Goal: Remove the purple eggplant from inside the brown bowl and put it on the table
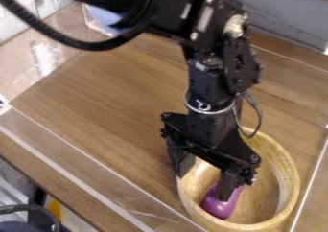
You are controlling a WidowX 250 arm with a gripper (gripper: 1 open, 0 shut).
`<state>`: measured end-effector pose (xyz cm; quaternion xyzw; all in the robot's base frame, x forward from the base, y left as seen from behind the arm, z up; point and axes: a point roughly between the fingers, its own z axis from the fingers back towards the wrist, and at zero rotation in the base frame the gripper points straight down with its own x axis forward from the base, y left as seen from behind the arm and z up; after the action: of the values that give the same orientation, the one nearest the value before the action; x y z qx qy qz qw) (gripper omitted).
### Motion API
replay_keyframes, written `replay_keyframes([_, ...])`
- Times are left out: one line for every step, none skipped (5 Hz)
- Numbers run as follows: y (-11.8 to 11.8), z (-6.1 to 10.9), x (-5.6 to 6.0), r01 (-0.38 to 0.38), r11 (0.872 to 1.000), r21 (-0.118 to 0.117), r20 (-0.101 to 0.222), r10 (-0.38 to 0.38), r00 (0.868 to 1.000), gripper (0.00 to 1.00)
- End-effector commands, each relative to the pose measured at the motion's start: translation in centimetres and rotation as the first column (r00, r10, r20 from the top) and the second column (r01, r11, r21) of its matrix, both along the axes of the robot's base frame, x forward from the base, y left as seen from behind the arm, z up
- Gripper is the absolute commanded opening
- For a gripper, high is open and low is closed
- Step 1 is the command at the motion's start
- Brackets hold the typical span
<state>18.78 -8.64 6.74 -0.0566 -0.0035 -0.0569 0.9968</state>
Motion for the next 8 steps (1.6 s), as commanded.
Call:
replay_keyframes([0.5,-0.1,0.4,0.01,1.0,-0.016,0.026,-0.01,1.0,1.0])
replay_keyframes([-0.3,-0.2,-0.1,0.027,0.999,-0.018,0.032,-0.026,0.999,1.0])
replay_keyframes([-0.9,-0.2,-0.4,0.031,0.999,-0.018,0.036,-0.031,0.999,1.0])
replay_keyframes([-1.3,0.0,-0.8,0.096,0.995,-0.019,0.039,-0.095,0.995,1.0])
replay_keyframes([-1.5,0.2,-1.0,0.154,0.988,-0.023,0.04,-0.153,0.987,1.0])
replay_keyframes([-1.6,-0.1,-0.3,0.153,0.988,-0.029,0.038,-0.152,0.988,1.0])
replay_keyframes([-1.9,-0.6,-0.5,0.167,0.986,-0.028,0.029,-0.166,0.986,1.0])
replay_keyframes([-2.3,-1.2,-0.7,0.184,0.983,-0.023,0.022,-0.184,0.983,1.0])
